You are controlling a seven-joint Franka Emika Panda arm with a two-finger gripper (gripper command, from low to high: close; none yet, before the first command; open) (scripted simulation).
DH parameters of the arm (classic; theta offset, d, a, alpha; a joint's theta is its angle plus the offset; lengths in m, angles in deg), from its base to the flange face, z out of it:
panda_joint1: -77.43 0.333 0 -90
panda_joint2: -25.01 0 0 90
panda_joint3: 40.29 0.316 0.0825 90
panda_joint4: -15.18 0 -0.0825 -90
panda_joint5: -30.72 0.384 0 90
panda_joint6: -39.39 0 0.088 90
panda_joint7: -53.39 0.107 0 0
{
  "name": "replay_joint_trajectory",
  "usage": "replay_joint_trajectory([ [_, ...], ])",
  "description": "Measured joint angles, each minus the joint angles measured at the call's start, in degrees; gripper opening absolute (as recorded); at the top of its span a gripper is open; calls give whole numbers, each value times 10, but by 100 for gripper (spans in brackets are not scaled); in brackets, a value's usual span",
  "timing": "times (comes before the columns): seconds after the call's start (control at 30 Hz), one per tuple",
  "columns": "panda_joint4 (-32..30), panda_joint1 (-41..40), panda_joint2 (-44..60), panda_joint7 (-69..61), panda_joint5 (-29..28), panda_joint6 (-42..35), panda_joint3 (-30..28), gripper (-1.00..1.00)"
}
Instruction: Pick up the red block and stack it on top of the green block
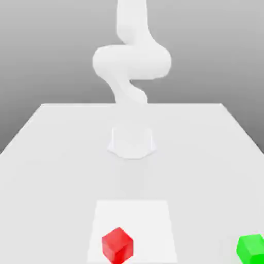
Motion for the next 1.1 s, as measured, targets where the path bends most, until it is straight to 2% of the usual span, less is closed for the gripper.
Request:
replay_joint_trajectory([
  [0.27,-27,64,171,-162,49,59,-70,0],
  [0.5,-49,92,317,-300,90,109,-103,0],
  [0.67,-66,94,418,-384,98,148,-108,0],
  [0.87,-85,84,531,-448,66,202,-110,0],
  [1.0,-74,61,613,-480,98,266,-80,0],
  [1.03,-72,55,628,-485,105,278,-73,-100],
  [1.1,-72,55,628,-485,105,278,-73,-100],
])
